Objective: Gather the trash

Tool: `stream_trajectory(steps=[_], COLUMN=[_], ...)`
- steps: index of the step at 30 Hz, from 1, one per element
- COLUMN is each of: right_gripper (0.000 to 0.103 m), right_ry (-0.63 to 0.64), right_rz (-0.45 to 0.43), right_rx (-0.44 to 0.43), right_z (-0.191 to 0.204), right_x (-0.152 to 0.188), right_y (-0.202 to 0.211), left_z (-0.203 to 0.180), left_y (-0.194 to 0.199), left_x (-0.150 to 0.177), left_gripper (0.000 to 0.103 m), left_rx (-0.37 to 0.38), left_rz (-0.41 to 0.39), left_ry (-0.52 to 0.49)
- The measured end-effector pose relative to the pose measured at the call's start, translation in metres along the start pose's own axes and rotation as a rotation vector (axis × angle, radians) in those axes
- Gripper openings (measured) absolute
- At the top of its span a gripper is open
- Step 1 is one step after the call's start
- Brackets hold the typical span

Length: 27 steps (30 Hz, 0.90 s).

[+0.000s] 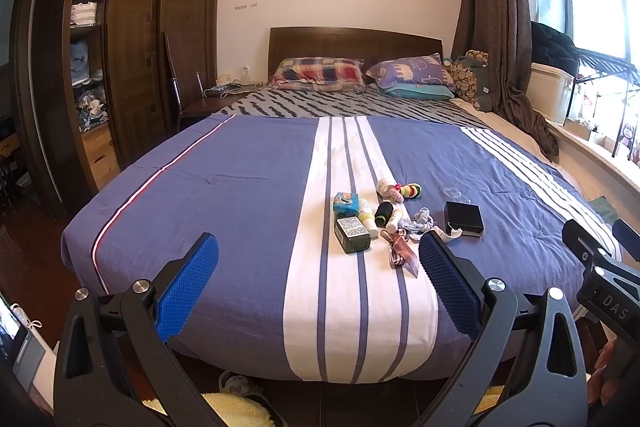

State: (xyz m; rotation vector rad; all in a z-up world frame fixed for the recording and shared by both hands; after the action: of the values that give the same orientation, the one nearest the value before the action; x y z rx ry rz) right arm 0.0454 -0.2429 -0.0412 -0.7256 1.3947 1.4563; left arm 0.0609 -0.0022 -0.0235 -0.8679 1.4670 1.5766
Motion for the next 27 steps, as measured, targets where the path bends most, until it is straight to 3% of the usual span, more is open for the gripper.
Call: stream_trajectory(steps=[15, 27], right_gripper=[0.1, 0.1], right_ry=[0.003, -0.005], right_rz=[0.008, 0.071], right_rx=[0.009, 0.027], right_z=[-0.001, -0.016], right_x=[0.002, 0.021], right_y=[-0.008, -0.051], left_z=[0.008, 0.003], left_y=[-0.008, -0.055], left_x=[0.002, 0.016], left_gripper=[0.095, 0.095], left_rx=[-0.013, 0.01], left_rz=[0.017, 0.075], left_ry=[0.004, -0.017])
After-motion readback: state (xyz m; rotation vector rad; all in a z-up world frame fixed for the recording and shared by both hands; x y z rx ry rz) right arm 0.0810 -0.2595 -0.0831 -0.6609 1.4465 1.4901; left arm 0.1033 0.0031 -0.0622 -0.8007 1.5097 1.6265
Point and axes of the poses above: each gripper's, at about its wrist camera, not at the fingertips, and y roughly against the way its jaws point, z to its left, x to its underside, the point moved 8 cm from there along -y, roughly the way its jaws point, and after that the axes turned 7 degrees about -y, right-handed, at the moved point
